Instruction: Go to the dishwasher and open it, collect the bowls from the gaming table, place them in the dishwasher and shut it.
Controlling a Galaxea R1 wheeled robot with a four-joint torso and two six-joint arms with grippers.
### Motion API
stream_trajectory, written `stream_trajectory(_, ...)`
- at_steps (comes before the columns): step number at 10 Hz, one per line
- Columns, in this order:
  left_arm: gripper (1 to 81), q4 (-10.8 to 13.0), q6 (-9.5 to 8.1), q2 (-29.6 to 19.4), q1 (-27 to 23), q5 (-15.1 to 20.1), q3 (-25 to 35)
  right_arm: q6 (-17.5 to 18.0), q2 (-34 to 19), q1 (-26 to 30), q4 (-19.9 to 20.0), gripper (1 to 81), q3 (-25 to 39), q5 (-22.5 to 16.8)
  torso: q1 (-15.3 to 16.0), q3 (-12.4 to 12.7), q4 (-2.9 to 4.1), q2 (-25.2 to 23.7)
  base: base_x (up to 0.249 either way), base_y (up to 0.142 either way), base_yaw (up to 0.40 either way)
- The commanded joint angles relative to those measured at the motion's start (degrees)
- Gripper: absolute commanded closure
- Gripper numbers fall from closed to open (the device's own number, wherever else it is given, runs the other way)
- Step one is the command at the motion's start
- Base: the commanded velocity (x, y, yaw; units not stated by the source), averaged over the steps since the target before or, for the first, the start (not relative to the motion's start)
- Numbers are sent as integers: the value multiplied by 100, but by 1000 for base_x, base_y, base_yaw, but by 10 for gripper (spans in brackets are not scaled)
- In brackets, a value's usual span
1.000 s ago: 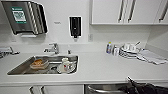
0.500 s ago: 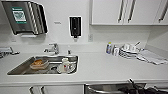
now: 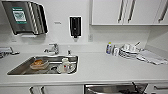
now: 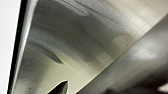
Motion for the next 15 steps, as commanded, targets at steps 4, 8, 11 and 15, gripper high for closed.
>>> stream_trajectory(4, 10, 112, -7, -255, -379, 69, 117, -423, -215, -348, -262, 10, 280, -1631, 0, 0, 0, 2, -90, 0, 0)
stream_trajectory(8, 10, 103, -7, -211, -379, 69, 81, -397, -13, -348, -262, 10, 263, -1675, -5, 2, -2, 0, -113, 0, 0)
stream_trajectory(11, 10, 94, -7, -176, -379, 95, 55, -388, 216, -400, -332, 10, 297, -1684, -5, 0, -4, 0, -112, 0, 0)
stream_trajectory(15, 10, 77, -7, -114, -379, 95, -33, -397, 778, -541, -420, 10, -212, -1728, -2, -2, -4, 2, -113, 0, 0)
